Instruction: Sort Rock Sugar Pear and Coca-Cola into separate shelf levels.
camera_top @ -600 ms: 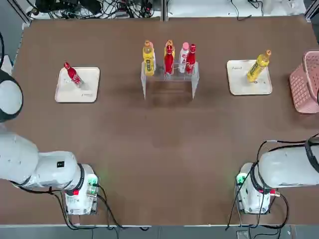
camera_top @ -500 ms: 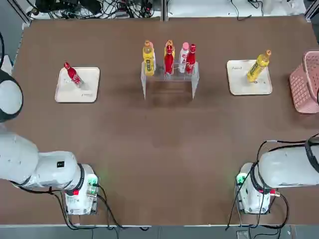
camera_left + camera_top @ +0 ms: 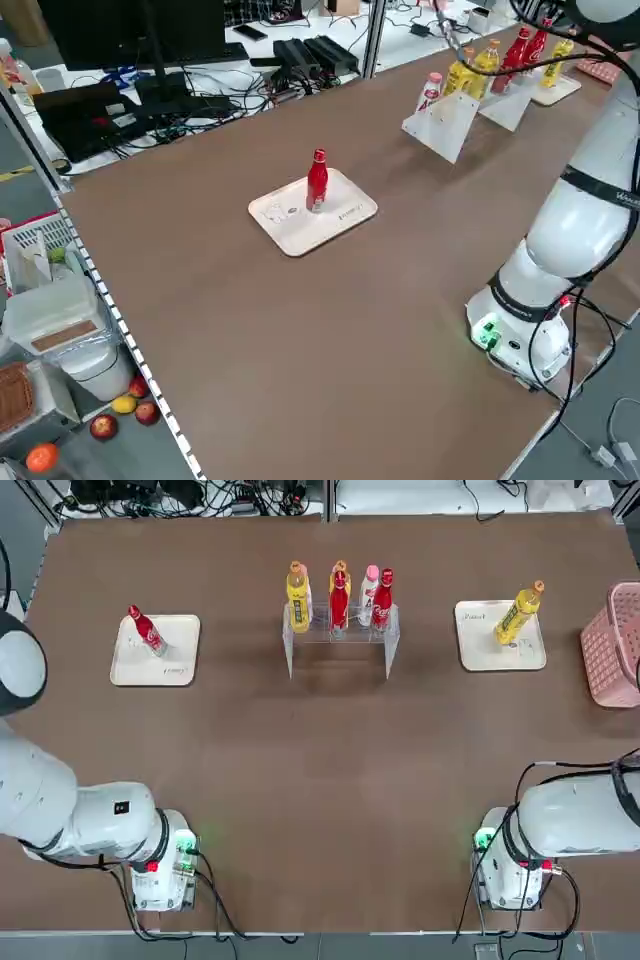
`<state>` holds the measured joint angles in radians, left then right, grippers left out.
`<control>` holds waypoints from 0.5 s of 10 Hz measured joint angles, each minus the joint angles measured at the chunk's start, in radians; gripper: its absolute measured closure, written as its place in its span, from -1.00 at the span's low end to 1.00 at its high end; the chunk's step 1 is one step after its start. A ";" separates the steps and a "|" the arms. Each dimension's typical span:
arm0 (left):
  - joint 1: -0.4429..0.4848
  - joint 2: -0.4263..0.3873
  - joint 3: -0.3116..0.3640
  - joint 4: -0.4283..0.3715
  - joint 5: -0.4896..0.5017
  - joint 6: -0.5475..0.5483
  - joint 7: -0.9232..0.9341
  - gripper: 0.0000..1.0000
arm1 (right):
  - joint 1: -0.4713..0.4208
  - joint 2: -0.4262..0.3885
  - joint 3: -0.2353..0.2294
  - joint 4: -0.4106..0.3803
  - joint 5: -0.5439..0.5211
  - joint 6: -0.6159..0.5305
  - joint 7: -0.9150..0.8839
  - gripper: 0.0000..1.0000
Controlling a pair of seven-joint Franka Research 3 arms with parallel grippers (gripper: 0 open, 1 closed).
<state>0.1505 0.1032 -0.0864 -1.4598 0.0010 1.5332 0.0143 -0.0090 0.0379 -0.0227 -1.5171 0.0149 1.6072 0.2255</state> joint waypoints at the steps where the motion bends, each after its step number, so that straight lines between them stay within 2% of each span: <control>1: 0.026 0.010 0.000 -0.060 0.000 0.067 0.007 -0.99 | 0.000 0.000 0.000 0.000 0.000 0.000 0.000 -1.00; 3: 0.035 0.011 0.000 -0.185 0.000 0.182 0.003 -0.99 | -0.011 0.000 -0.001 0.000 0.000 -0.001 -0.005 -1.00; 5: 0.039 0.006 0.000 -0.267 0.000 0.233 -0.017 -0.99 | -0.052 0.000 0.011 0.000 0.000 -0.012 -0.081 -1.00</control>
<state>0.1896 0.1093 -0.0862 -1.7269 0.0013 1.7658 -0.0023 -0.0611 0.0379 -0.0118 -1.5175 0.0151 1.5953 0.1445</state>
